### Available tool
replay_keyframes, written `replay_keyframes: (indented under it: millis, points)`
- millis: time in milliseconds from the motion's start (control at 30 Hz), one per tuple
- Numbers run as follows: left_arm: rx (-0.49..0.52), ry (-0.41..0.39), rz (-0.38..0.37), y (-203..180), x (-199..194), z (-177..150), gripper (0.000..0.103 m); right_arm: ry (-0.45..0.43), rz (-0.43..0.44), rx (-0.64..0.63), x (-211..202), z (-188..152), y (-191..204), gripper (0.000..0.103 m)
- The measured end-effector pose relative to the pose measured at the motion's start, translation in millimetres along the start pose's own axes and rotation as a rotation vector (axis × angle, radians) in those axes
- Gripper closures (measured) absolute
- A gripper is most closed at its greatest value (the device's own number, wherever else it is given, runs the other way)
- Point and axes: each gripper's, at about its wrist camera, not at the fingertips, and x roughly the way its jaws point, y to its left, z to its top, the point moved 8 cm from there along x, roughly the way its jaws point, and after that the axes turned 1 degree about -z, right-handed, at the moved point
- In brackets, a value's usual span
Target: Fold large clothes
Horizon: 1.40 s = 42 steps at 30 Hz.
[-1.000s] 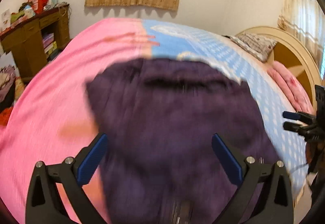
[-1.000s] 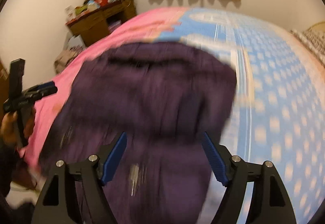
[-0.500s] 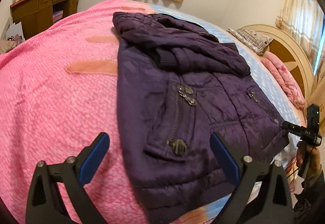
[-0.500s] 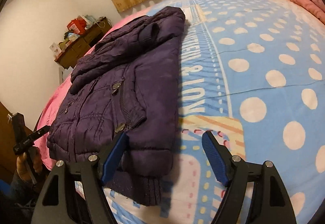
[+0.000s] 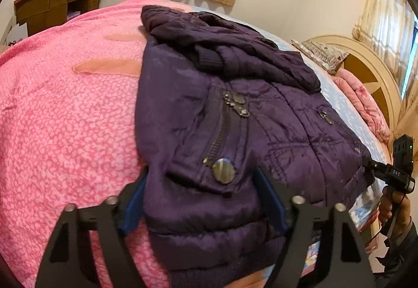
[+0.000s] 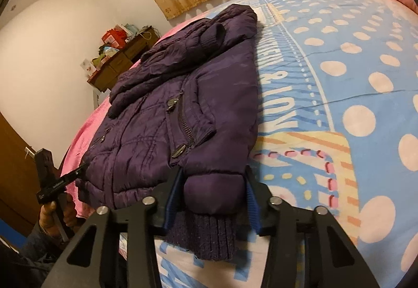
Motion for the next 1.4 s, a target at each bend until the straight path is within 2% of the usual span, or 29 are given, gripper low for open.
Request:
replay_keyframes:
  millis: [100, 167, 367, 467, 600, 700, 833, 900, 967, 1100, 1267, 1333, 1400]
  points:
    - [-0.015, 0.003, 0.01, 3.3, -1.6, -0.2, 0.041, -0.006, 0.01, 0.006, 1.9, 0.0, 1.0, 0.062]
    - [-0.011, 0.0, 0.009, 6.4, -6.0, -0.6, 0.056, -0.013, 0.025, 0.011, -0.2, -0.1, 1.4, 0.064]
    - [0.04, -0.035, -0.007, -1.9, -21.1, 4.1, 0.074, -0.027, 0.032, -0.011, -11.3, 2.3, 9.0, 0.069]
    - [0.033, -0.051, -0.044, -8.5, -33.8, 7.4, 0.076, -0.036, 0.076, 0.001, -25.6, 1.7, 13.1, 0.076]
    - [0.056, -0.049, -0.061, -17.8, -57.1, 3.7, 0.077, -0.031, 0.109, -0.012, -45.0, -5.7, 21.8, 0.078]
    - [0.032, -0.022, -0.092, -22.5, -74.5, -0.8, 0.077, -0.04, 0.166, 0.025, -61.3, -11.2, 25.9, 0.079]
    - [-0.017, 0.003, -0.152, -28.3, -94.9, 11.8, 0.077, -0.091, 0.241, 0.063, -85.7, 3.4, 36.2, 0.08]
    - [-0.023, 0.035, -0.146, -26.7, -97.4, 15.1, 0.077, -0.103, 0.243, 0.054, -89.8, 9.5, 39.3, 0.08]
    - [-0.016, 0.091, -0.107, -19.9, -89.8, 8.0, 0.077, -0.091, 0.236, 0.048, -86.8, 9.5, 38.9, 0.08]
    - [-0.07, 0.189, -0.086, -2.6, -69.1, -30.4, 0.075, -0.04, 0.207, 0.064, -71.2, -10.2, 28.5, 0.08]
    - [-0.165, 0.227, -0.033, 17.9, -61.9, -67.2, 0.05, 0.015, 0.18, 0.092, -55.6, -32.8, 6.9, 0.08]
    - [-0.194, 0.222, -0.055, 22.3, -63.5, -69.3, 0.05, 0.022, 0.194, 0.113, -52.7, -36.0, -0.9, 0.08]
    - [-0.196, 0.206, -0.065, 18.9, -66.1, -71.7, 0.044, 0.028, 0.201, 0.11, -50.8, -38.6, -3.9, 0.08]
